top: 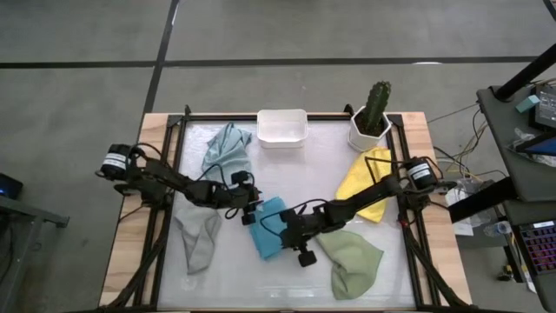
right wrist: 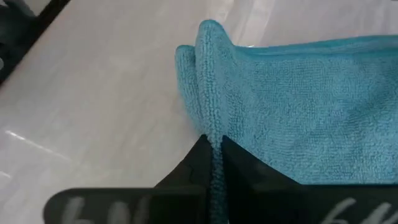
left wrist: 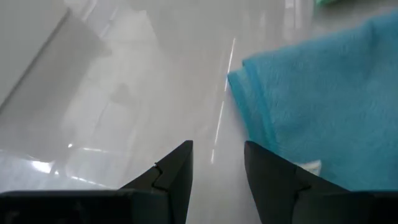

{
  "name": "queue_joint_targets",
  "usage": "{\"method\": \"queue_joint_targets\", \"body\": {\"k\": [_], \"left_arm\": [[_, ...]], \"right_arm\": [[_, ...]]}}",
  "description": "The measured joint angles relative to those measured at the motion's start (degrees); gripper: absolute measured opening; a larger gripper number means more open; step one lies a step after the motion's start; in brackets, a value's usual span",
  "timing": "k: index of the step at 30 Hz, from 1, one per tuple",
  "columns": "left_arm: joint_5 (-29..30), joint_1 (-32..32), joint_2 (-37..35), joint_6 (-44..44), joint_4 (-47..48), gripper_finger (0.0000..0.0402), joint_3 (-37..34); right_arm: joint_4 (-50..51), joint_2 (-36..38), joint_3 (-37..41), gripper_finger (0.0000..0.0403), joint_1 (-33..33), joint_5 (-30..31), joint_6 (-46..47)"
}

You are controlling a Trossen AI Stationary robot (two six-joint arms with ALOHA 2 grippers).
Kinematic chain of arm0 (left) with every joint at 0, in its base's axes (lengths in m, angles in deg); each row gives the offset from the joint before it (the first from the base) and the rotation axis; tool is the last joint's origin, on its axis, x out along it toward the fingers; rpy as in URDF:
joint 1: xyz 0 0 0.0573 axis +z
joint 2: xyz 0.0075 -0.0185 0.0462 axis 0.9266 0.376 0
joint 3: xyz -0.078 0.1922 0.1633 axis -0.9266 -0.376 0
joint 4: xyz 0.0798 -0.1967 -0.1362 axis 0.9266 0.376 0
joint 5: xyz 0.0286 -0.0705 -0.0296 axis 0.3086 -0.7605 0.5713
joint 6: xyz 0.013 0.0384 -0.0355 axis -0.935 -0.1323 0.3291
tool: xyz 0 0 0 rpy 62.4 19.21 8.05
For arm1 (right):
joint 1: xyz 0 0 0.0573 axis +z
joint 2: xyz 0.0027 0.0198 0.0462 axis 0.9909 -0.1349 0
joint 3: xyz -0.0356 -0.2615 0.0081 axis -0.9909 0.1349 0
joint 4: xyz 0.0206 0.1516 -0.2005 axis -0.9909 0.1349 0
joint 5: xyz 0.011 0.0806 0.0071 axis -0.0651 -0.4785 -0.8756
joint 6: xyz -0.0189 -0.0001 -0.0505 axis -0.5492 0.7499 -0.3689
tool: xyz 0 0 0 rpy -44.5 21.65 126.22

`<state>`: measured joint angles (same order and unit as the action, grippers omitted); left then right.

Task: Fold microfiber towels
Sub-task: Fold the blue cloth

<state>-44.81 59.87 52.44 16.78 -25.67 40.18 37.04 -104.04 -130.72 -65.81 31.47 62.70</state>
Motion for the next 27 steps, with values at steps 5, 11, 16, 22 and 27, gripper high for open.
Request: {"method": "queue_joint_targets", "body": {"k": [5,11,16,22,27], "left_arm": [[-0.21,-1.43,0.47,0.95,0.05,0.0129,-0.07],[-2.31,-3.66,0.54,3.29,3.88,0.0129,-0.11],[-3.74,-4.60,0.54,4.51,3.74,0.0129,-0.11],[-5.12,-5.16,0.52,4.52,3.35,0.0129,-0.11],[-6.60,-5.21,0.52,4.50,2.35,0.0129,-0.11]], "right_arm": [[1.07,1.67,0.00,0.0013,0.05,-3.88,2.35],[1.87,4.20,0.00,0.0013,-0.18,-6.83,4.91],[2.34,5.04,-0.43,0.0013,-1.45,-6.81,5.46],[5.30,4.81,-4.11,0.0013,-4.13,-6.90,3.51],[6.32,4.00,-5.58,0.0013,-7.04,-6.85,1.49]]}}
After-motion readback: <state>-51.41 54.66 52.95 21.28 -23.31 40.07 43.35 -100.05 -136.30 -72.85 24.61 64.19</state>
